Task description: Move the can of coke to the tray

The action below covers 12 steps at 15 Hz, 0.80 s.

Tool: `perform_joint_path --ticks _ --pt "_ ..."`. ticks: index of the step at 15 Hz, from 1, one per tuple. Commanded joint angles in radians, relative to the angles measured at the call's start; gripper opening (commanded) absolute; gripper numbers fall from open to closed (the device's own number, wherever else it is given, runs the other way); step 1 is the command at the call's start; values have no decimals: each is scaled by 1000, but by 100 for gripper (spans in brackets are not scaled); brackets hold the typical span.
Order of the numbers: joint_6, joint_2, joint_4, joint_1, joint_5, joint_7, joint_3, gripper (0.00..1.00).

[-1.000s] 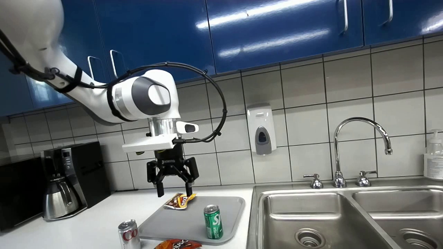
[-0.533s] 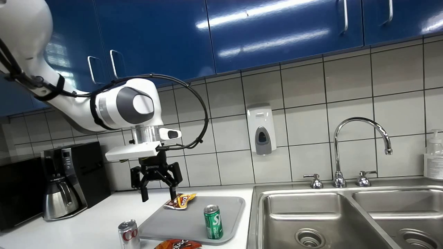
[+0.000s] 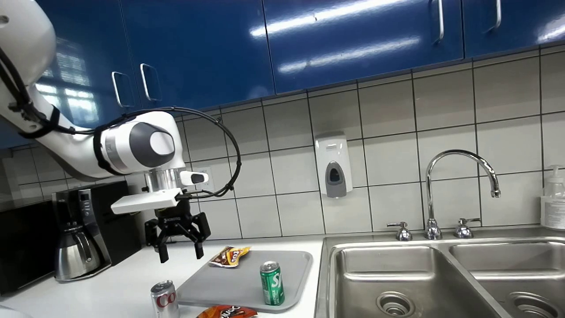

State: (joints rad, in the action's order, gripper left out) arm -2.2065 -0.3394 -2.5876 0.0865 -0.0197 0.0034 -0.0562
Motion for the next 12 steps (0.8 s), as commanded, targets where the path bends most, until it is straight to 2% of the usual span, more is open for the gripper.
perform_joint_path --ticks 1,12 --pt "-31 33 12 23 7 71 -55 100" --pt "-79 160 70 87 -7 222 -162 100"
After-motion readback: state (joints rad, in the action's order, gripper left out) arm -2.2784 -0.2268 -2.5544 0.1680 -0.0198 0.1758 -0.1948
